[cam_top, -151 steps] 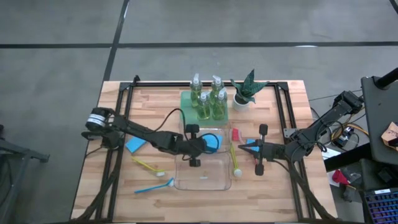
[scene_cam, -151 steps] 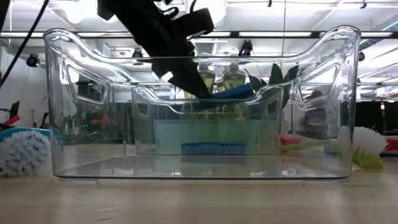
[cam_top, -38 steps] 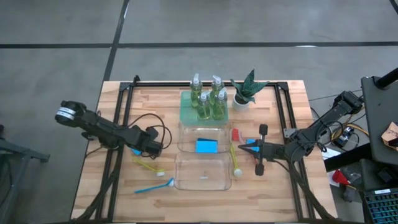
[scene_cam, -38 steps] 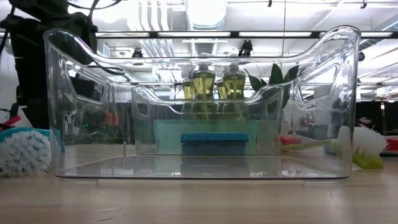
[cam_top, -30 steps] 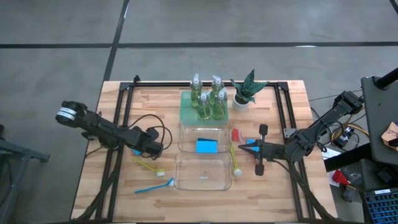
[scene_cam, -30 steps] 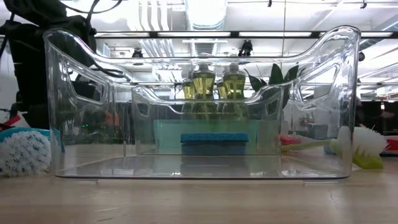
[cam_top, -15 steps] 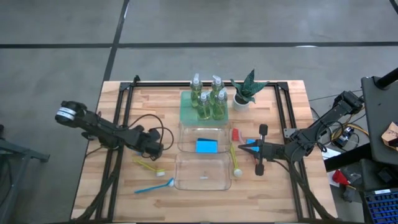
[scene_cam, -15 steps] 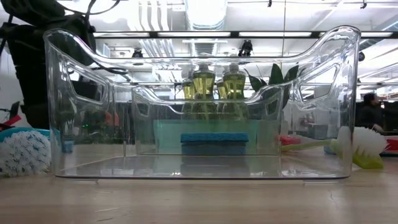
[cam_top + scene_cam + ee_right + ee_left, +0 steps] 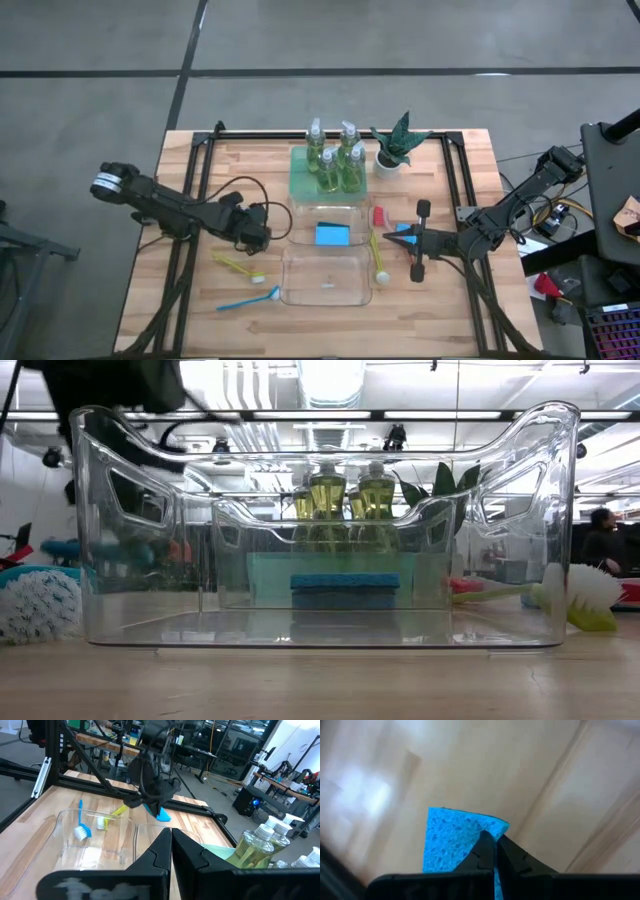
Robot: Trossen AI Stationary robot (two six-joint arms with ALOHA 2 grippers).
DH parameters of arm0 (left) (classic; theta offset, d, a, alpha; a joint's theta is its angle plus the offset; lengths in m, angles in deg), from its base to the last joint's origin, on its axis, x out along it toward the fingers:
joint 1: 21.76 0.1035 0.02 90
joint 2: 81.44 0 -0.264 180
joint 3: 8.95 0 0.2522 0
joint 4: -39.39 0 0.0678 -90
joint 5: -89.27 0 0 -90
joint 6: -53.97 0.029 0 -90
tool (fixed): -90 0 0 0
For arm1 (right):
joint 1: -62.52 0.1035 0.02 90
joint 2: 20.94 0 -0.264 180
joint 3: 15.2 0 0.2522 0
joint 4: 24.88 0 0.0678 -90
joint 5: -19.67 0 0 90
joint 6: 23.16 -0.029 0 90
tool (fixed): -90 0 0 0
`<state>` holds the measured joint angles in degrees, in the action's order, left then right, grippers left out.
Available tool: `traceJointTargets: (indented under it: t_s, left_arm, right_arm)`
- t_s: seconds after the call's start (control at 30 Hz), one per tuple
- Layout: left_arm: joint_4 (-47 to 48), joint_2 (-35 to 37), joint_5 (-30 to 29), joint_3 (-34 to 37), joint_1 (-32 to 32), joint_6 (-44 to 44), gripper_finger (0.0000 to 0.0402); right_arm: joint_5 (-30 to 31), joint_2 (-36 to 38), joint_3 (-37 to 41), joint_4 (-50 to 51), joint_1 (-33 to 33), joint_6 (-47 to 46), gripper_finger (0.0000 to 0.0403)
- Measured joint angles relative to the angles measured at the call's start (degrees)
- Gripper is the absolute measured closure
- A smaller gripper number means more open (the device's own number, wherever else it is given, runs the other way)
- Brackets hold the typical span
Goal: Pick & Place Kitchen Sink Supplies
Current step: Put the blue sponge into the top transparent bin
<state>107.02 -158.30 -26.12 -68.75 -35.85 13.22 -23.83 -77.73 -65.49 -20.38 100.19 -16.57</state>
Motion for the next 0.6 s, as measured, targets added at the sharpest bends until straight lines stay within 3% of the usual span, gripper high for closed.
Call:
traceJointTargets:
  t_s: [0.27,0.47,0.6]
  left_arm:
    - [-1.05,0.08,-7.34,-11.91,-0.02,9.86,0.0401]
    - [-16.72,0.09,-7.76,-17.74,-0.02,26.35,0.0401]
    - [-31.14,0.01,-3.27,-18.52,-0.01,35.22,0.0401]
  right_arm:
    - [0.0,0.0,0.01,0.01,0.0,-0.06,0.0394]
    - [0.0,0.0,0.0,0.0,0.01,-0.03,0.0394]
    - [0.0,0.0,0.0,0.01,0.0,-0.08,0.0394]
